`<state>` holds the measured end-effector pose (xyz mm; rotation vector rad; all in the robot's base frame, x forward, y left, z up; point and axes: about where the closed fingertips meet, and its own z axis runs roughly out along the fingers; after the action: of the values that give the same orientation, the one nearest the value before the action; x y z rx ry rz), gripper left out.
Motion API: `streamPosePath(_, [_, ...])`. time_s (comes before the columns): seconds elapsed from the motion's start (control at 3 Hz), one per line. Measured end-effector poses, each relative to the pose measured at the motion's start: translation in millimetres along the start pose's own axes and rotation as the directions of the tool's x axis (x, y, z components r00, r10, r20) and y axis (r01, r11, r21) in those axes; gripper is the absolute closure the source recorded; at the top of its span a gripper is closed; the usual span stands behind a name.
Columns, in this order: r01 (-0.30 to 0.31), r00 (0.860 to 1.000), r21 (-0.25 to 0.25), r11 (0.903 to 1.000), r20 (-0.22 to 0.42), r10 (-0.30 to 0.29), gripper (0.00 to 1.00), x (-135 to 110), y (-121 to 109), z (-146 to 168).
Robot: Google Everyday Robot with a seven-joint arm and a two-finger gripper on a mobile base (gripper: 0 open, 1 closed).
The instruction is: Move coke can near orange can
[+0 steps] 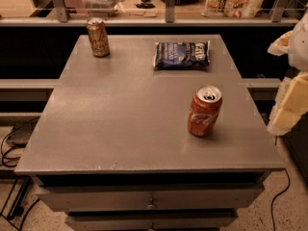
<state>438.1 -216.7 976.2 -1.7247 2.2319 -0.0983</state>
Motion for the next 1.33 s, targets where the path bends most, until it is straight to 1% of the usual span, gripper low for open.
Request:
streamPosePath(0.33, [0.002,1.000,-0.003,1.0000,0.008,-0.001,0.00,-0.6,-0.1,1.0])
streamPosePath(0.67, [0.029,0.990,-0.053,0.9982,0.140,-0.021,0.00,-9.6,-1.0,17.1])
streamPosePath(1.0, [0.048,0.979,-0.083,0.9954,0.204,-0.030,0.00,-23.7,4.2,20.2])
streamPosePath(1.33, [0.046,0.980,-0.080,0.9958,0.199,-0.029,0.00,-23.4,3.8,19.9])
